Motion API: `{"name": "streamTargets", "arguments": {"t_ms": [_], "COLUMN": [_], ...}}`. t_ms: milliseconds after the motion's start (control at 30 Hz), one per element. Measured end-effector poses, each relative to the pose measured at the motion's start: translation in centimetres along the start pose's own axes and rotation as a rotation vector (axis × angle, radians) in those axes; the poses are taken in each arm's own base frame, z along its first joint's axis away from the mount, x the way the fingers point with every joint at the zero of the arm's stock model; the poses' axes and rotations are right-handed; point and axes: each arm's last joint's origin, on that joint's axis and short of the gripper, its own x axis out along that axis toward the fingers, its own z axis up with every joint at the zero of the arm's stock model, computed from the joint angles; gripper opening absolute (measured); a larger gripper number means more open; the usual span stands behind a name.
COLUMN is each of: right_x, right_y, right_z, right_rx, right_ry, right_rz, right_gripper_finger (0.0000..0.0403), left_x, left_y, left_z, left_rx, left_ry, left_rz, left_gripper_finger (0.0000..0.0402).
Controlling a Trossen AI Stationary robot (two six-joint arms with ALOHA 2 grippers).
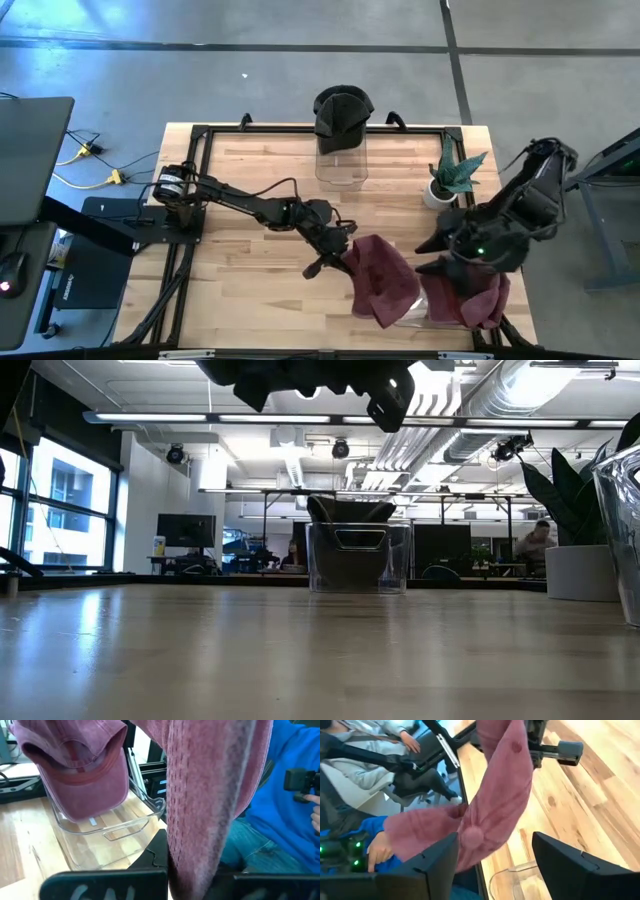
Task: Pick & Place hat
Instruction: Put the red cap into the bottom transparent bin
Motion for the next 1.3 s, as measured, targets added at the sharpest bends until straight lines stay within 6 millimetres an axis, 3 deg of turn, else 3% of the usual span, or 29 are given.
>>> {"name": "streamTargets", "arguments": {"t_ms": [367,567,733,1000,1300], "right_x": [2.9,2.8,2.2,4.0,6.4], "right_y": [-0.3,0.4,0.2,1.1,-0.1], "right_z": [1.0,1.1,1.1,1.2,1.3], "right_rx": [0.018,-0.013,-0.012,-0.096,-0.122], "right_ry": [0.062,0.127,0.073,0.092,0.152], "right_rz": [-0.060,0.050,0.002,0.048,-0.102], "right_gripper_finger": [0.0247,0.0213,0.0176,0.0150,0.0149], "left_x": [-0.6,-0.6,-0.6,-0.6,-0.6], "left_y": [1.0,1.0,1.0,1.0,1.0], "left_z": [-0.1,-0.2,-0.2,-0.2,-0.3], "left_rx": [0.007,-0.004,-0.008,-0.013,-0.032], "left_ry": [0.004,0.019,0.020,0.020,0.020], "left_rz": [0.026,0.033,0.035,0.036,0.040], "left_gripper_finger": [0.0001,0.0001,0.0001,0.0001,0.0001]}}
